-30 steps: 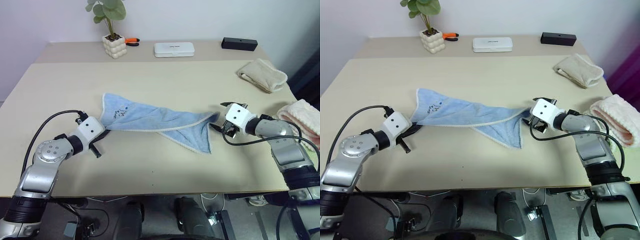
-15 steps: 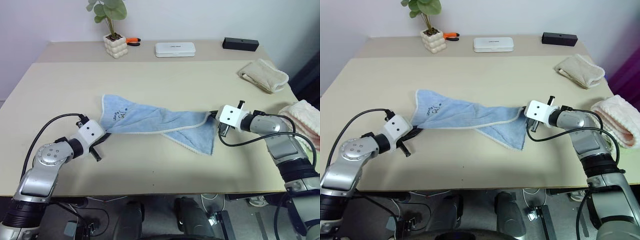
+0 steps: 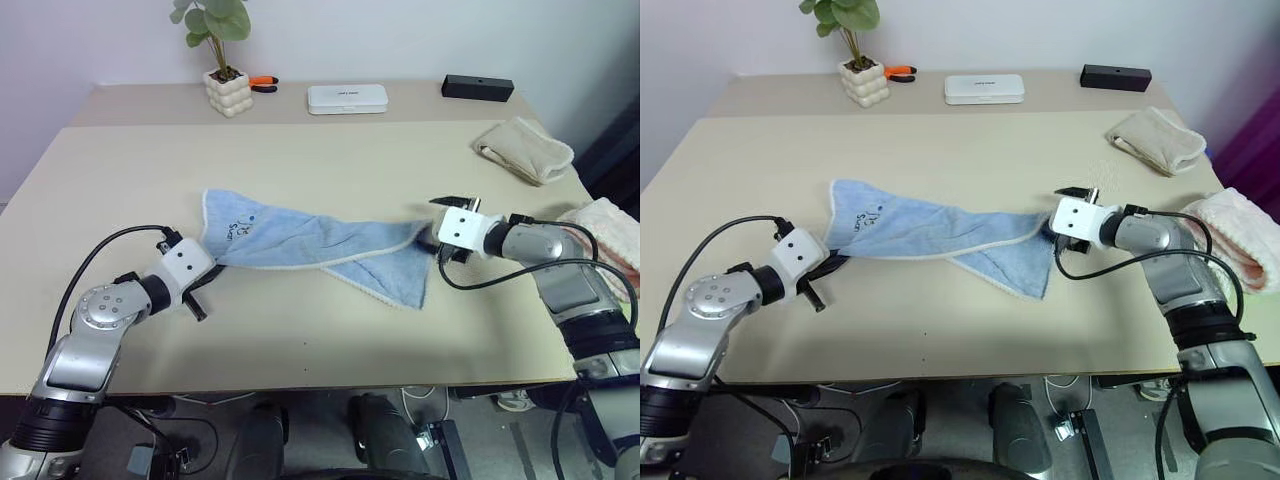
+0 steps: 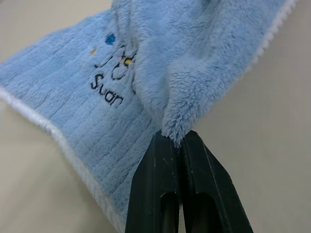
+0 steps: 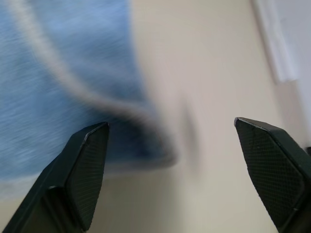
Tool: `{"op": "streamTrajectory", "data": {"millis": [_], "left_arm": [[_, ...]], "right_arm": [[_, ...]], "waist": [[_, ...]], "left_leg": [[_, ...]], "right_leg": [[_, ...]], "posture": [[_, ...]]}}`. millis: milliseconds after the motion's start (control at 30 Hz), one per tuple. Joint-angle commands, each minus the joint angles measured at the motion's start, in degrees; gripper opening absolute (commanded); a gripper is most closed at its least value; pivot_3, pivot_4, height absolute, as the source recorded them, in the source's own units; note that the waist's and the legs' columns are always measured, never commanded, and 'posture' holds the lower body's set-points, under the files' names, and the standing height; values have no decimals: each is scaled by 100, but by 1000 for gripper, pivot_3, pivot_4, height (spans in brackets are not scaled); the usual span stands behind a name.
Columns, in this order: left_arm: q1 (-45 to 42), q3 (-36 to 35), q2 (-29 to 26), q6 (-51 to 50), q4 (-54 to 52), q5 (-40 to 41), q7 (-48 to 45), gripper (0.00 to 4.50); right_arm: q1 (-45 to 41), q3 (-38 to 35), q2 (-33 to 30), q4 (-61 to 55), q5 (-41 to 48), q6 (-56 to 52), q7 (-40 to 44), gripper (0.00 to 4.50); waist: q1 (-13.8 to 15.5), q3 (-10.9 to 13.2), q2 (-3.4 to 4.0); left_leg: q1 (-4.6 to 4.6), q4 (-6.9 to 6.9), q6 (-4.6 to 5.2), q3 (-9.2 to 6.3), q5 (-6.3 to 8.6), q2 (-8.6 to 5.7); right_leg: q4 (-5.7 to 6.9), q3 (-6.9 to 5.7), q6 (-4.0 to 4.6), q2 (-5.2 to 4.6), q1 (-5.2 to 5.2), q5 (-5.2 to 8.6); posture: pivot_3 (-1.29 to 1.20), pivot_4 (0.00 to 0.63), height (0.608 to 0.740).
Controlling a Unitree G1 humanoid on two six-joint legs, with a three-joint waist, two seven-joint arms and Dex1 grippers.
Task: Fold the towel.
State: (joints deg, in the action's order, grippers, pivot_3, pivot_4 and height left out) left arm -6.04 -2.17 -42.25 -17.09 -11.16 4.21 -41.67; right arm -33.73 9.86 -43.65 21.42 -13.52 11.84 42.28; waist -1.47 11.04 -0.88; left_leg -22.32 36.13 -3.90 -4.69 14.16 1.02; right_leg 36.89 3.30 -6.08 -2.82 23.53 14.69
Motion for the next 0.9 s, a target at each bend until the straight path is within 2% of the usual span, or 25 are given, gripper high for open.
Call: {"op": "streamTrajectory", "data": {"millis": [33, 67, 133, 200, 333, 500, 600, 733, 800, 900], "left_arm": [[-54, -10, -29, 127, 15, -55, 8, 0], [-51, -14, -29, 141, 23, -54, 15, 0], [-46, -33, -27, 156, 31, -42, 30, 0], [-44, -61, -27, 166, 50, -28, 41, 0], [31, -124, -56, 253, 126, -11, 38, 0], [11, -255, -84, 388, 358, 14, 80, 0], [-545, -391, 16, 526, 794, 72, 262, 0], [-2103, -512, 249, 885, 1888, 1, 809, 0], [-3562, -614, 323, 1287, 2962, -124, 1383, 0], [-4878, -717, 317, 1737, 4072, -157, 1772, 0]], "right_arm": [[-285, 95, 127, 325, -166, 347, -183, 4267], [-340, 125, 153, 413, -202, 401, -201, 3745], [-411, 173, 162, 542, -263, 520, -207, 2974], [-459, 208, 150, 625, -288, 617, -202, 1878], [-432, 154, 90, 538, -212, 673, -123, 9], [-482, 28, -58, 400, -176, 665, -116, 9], [-829, -151, -114, 476, -158, 582, -339, 9], [-1551, -228, -123, 959, -346, 670, -818, 9], [-2333, -245, -156, 1447, -523, 762, -1245, 9], [-3057, -259, -175, 1875, -568, 917, -1532, 9]], "waist": [[-6, 0, 0], [-10, 0, 0], [-11, 0, 0], [-11, 0, 0], [-43, 0, 0], [-96, 1, 1], [-100, 4, 4], [-84, 6, 1], [-73, 12, -7], [-103, 18, -14]], "left_leg": [[0, 0, 0, 0, 0, 0], [-1, 0, 0, 0, 0, 0], [-2, 1, 0, 0, 0, -1], [-2, 2, 0, 0, 0, -1], [-2, 1, 0, 0, 0, -1], [-2, 1, 0, -1, 0, 0], [0, 2, 0, -1, 0, 0], [-6, 10, -2, -5, -1, -2], [-5, 11, -2, -5, -1, -5], [-31, 9, -6, -6, -4, -8]], "right_leg": [[0, 0, 0, 0, 0, 0], [0, 0, 0, -1, 0, 0], [0, 0, 0, -2, 0, 0], [0, 0, 0, -2, 0, 0], [0, 0, 0, -1, 0, 0], [3, 0, 0, -1, 1, 0], [7, 0, 0, -1, 1, 0], [11, -3, -1, 0, 4, -2], [10, -3, -2, -4, 2, -2], [10, -5, -2, -6, 27, -3]], "posture": [[0, 150, 737], [0, 150, 737], [0, 150, 737], [0, 150, 737], [0, 150, 737], [0, 150, 737], [0, 150, 737], [0, 150, 737], [0, 150, 737], [0, 150, 737]]}}
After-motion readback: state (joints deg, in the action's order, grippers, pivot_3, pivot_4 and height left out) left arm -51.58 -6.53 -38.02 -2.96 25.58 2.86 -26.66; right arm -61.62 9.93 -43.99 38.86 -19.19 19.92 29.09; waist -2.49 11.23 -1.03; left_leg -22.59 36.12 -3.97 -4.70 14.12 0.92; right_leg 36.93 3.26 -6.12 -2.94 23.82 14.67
